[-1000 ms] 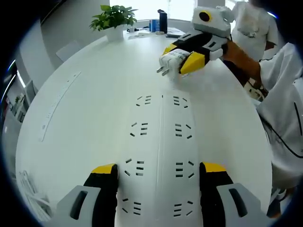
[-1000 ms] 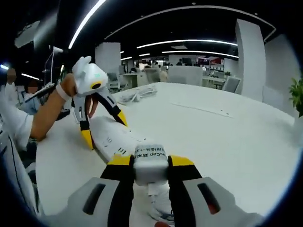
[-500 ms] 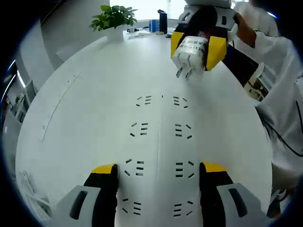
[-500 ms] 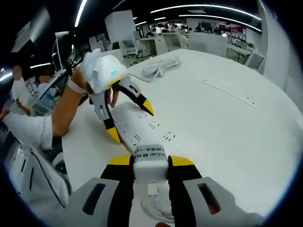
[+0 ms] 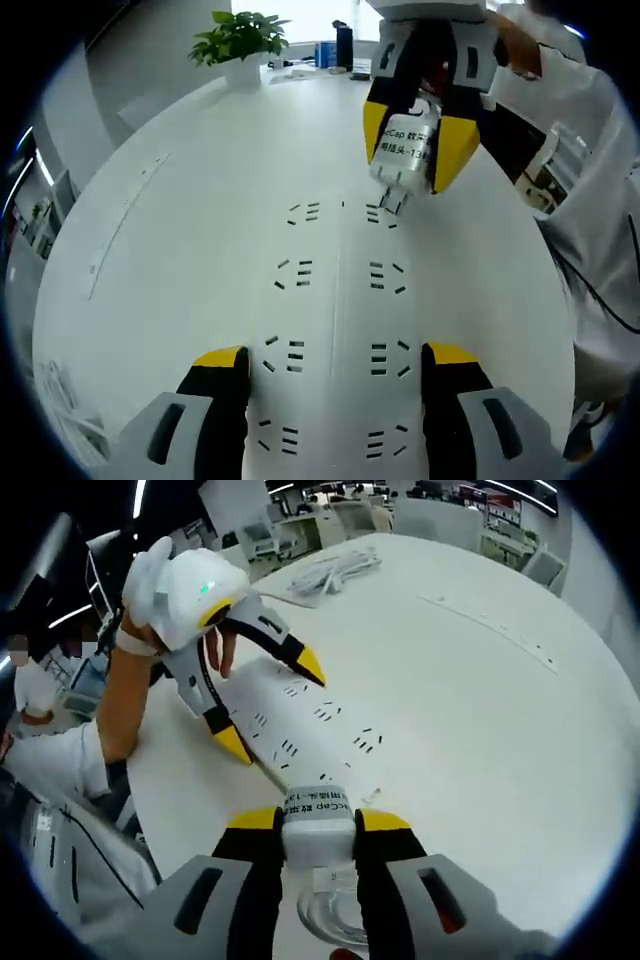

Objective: Straighten the power strip on the desk, plug the charger into it

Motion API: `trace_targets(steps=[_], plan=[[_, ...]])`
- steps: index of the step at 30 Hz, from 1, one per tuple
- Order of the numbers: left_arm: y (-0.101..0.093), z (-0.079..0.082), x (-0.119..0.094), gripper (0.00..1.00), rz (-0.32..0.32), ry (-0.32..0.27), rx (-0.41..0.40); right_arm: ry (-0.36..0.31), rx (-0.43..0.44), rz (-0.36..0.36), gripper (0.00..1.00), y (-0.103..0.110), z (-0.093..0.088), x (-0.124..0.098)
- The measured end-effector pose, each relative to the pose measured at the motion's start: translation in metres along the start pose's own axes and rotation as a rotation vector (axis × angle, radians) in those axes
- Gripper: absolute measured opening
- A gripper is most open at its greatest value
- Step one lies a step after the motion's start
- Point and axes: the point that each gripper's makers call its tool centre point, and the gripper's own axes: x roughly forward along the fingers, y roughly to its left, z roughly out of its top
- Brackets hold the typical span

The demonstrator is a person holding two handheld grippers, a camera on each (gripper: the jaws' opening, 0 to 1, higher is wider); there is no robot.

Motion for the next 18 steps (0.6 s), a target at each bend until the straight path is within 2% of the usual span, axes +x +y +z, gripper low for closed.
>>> trace_targets(steps=[9, 11, 18], plan=[[0.0, 0.001, 0.0, 0.71, 0.0, 0.002, 0.0, 0.049, 0.062, -0.029, 0.27, -0.006, -0.002, 0.001], [0.0, 0.002, 0.0, 0.71, 0.001, 0.004, 0.0, 0.084, 0.085, -0.047, 0.27, -0.007, -0.002, 0.001], [0.001, 0.002, 0.0, 0.71, 0.001, 0.006, 0.004, 0.132, 0.126, -0.093, 0.27, -0.008, 0.007, 0.002]])
